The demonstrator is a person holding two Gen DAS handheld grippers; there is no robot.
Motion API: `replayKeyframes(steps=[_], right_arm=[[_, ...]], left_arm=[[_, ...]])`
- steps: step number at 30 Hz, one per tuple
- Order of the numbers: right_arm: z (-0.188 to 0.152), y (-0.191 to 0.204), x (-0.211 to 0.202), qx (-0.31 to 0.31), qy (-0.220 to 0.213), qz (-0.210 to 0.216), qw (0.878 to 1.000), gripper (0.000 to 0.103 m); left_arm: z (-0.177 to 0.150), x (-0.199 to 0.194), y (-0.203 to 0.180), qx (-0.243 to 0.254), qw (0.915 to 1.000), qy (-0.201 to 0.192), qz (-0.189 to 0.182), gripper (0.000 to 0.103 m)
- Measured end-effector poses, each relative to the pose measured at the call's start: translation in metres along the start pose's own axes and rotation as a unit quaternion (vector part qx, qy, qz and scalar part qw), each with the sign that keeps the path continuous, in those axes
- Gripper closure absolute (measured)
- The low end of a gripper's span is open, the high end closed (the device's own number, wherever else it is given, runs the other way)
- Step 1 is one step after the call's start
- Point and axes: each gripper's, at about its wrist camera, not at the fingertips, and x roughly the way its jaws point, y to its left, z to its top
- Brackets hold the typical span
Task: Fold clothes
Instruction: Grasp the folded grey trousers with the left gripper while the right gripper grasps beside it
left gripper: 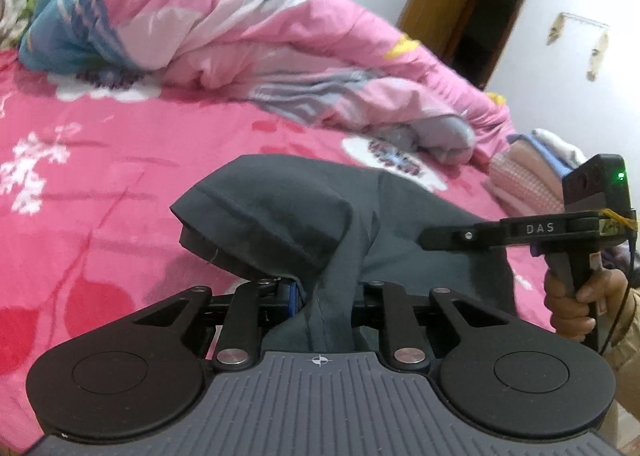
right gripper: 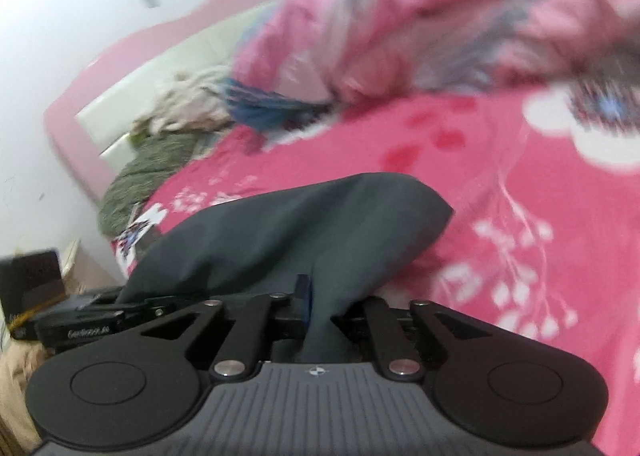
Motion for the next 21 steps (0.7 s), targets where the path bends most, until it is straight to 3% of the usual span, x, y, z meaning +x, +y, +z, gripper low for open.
replayKeyframes(steps=[1, 3, 5, 9, 14, 15, 18, 20, 21], right_arm=[[0.0, -0.01, 0.001, 0.022, 0.002, -0.002, 1.0, 0.065], [0.0, -0.028, 0.001, 0.061, 0.004, -0.001, 0.998, 0.058], [0.001, -0.043, 0.004, 0.09, 0.017, 0.012, 0.996, 0.035], [0.006, -0.065, 0.024, 0.132, 0.053, 0.052, 0.988, 0.032], [0.016, -0.057, 0.056, 0.109, 0.078, 0.087, 0.987, 0.033], [0.017, -0.053, 0.063, 0.1, 0.08, 0.087, 0.988, 0.034], [0.019, -0.041, 0.079, 0.074, 0.081, 0.081, 0.991, 0.056], [0.018, -0.034, 0.076, 0.051, 0.064, 0.061, 0.995, 0.085], [0.017, -0.031, 0.072, 0.041, 0.053, 0.056, 0.996, 0.089]], left_arm=[[0.0, 0.003, 0.003, -0.006, 1.0, 0.004, 0.003, 0.084], [0.001, 0.006, 0.008, -0.015, 0.9999, 0.007, 0.003, 0.084], [0.002, 0.006, 0.011, -0.021, 0.9997, 0.01, 0.001, 0.084], [0.0, 0.008, 0.015, -0.021, 0.9997, 0.015, 0.001, 0.084], [-0.002, 0.014, 0.022, -0.037, 0.9992, 0.015, -0.003, 0.083], [-0.002, 0.015, 0.023, -0.038, 0.9992, 0.015, -0.003, 0.083], [-0.004, 0.016, 0.023, -0.037, 0.9993, 0.009, -0.002, 0.083], [-0.005, 0.014, 0.022, -0.035, 0.9994, 0.003, 0.0, 0.084], [-0.005, 0.013, 0.02, -0.031, 0.9995, 0.0, 0.002, 0.084]])
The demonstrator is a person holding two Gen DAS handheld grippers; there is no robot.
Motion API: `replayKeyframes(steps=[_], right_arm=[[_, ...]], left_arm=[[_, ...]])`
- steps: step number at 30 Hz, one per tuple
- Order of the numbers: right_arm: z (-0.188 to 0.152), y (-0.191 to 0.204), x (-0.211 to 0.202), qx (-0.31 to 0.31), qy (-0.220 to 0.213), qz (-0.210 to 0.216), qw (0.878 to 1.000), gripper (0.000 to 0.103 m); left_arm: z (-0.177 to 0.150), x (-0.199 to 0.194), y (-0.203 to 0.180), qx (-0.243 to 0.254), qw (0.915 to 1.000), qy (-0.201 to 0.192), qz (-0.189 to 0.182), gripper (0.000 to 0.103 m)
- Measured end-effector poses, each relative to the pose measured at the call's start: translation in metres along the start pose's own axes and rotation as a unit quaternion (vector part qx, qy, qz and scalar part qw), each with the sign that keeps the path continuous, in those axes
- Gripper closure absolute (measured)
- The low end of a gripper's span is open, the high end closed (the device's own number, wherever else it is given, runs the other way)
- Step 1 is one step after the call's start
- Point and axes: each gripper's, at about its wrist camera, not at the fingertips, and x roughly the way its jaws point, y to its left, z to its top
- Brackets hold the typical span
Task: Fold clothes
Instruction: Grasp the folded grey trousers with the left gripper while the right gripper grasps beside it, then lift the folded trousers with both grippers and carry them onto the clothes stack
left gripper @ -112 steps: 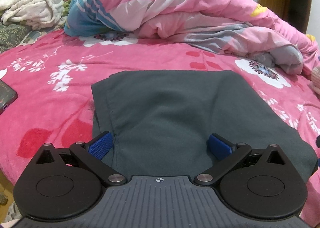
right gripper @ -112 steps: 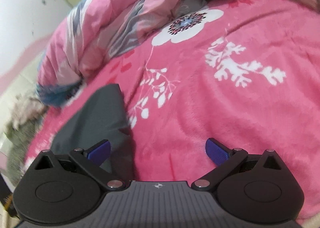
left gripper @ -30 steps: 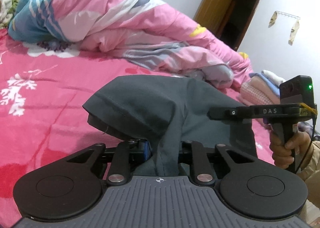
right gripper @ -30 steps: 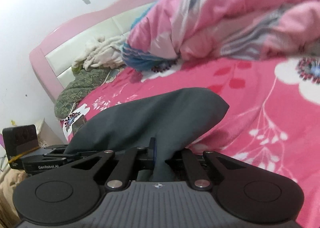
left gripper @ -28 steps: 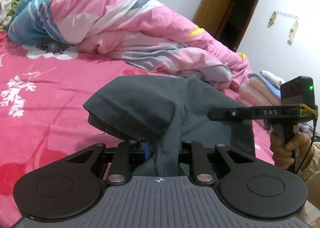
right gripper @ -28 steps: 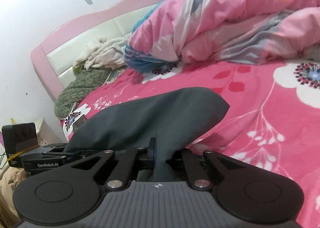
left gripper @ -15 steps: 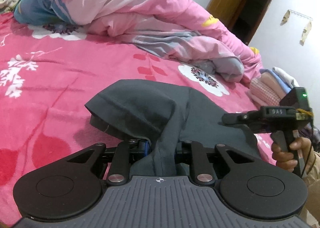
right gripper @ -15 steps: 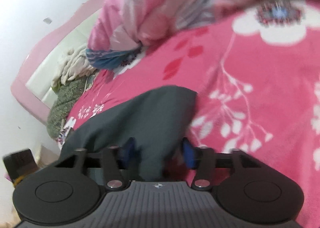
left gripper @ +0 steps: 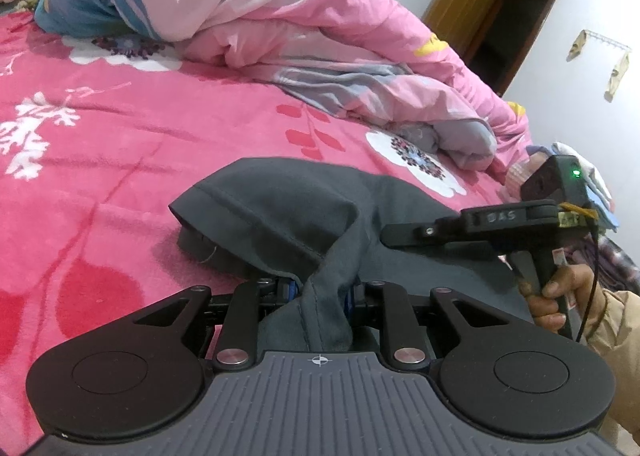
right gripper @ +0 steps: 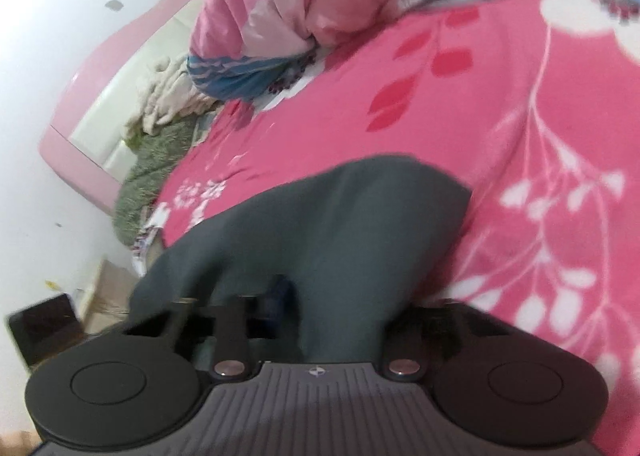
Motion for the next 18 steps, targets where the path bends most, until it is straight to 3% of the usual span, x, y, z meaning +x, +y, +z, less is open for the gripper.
replayKeyframes(steps=[2, 9, 18], right_arm=[[-0.004, 0.011, -0.014, -0.02, -0.029, 0.002, 0.999, 0.099], [-0.018, 0.071, -0.065, -0.13, -0.117, -0.023, 0.984, 0.099], [-0.052, 0.107, -0.158, -0.175, -0.21, -0.051, 0.961, 0.099]], left_arm=[[0.0, -0.004, -0.005, 0.008, 0.9999, -0.008, 0.003, 0.084], [-0.001, -0.035, -0.028, 0.026, 0.9973, -0.067, -0.014, 0.086], [0.002, -0.067, -0.085, 0.048, 0.9898, -0.115, -0.069, 0.087]])
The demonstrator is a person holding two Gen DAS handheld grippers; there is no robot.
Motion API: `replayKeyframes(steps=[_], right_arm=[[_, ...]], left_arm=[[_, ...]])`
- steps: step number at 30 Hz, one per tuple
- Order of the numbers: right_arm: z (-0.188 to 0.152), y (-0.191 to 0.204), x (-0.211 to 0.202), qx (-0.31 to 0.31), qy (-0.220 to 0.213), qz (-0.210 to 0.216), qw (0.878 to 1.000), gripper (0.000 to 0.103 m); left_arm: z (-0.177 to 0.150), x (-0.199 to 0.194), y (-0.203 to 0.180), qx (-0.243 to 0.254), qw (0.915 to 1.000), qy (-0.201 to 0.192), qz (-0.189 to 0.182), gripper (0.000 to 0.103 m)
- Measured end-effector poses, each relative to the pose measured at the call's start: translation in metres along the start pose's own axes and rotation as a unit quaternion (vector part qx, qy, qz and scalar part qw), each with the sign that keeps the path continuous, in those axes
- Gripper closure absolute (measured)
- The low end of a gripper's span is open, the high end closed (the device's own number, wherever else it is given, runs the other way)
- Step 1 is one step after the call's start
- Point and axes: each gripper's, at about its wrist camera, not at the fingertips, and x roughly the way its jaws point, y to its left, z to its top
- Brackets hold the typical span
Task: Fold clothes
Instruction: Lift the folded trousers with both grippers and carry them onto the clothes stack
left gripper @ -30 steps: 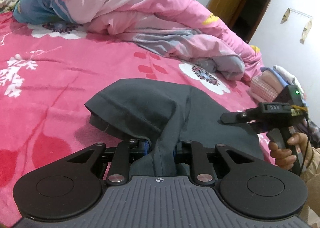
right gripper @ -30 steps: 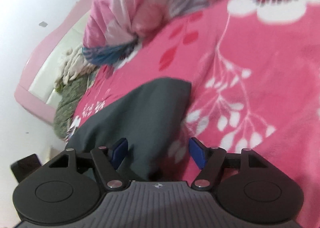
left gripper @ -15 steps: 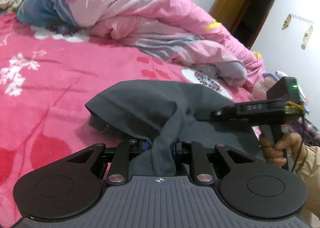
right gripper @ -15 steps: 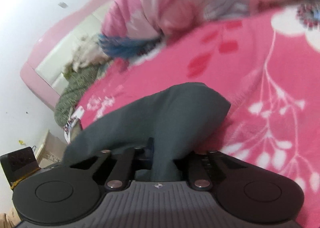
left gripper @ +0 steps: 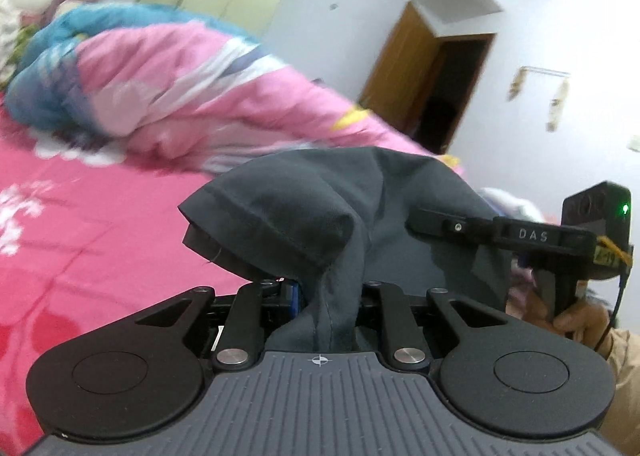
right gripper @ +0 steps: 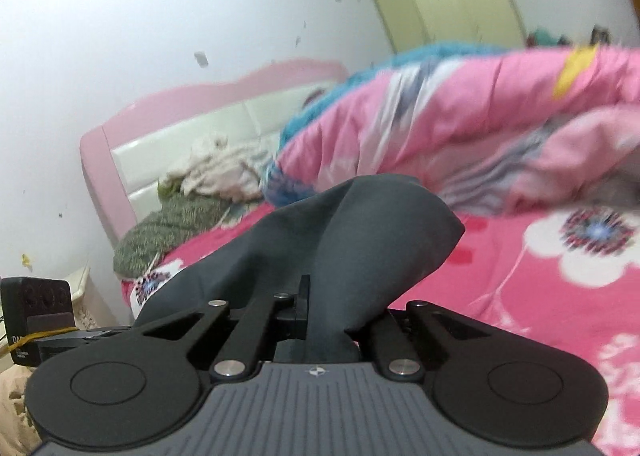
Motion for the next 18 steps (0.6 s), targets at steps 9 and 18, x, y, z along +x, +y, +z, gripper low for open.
replayKeyframes(steps=[9, 18], right_arm=[[0.013, -0.004, -0.171, -0.042, -0.116, -0.113, 0.986, 0.099], [0.026, -0.045, -0.343, -0.094, -0.172, -0.291, 0.937, 0.099]], left_arm=[[0.023, 0.029, -0.12, 0.055, 0.9882, -0.014, -0.142, 0.087], [0.016, 0.124, -0.289, 0.091, 0.9519, 0.018, -0.292, 0.087]])
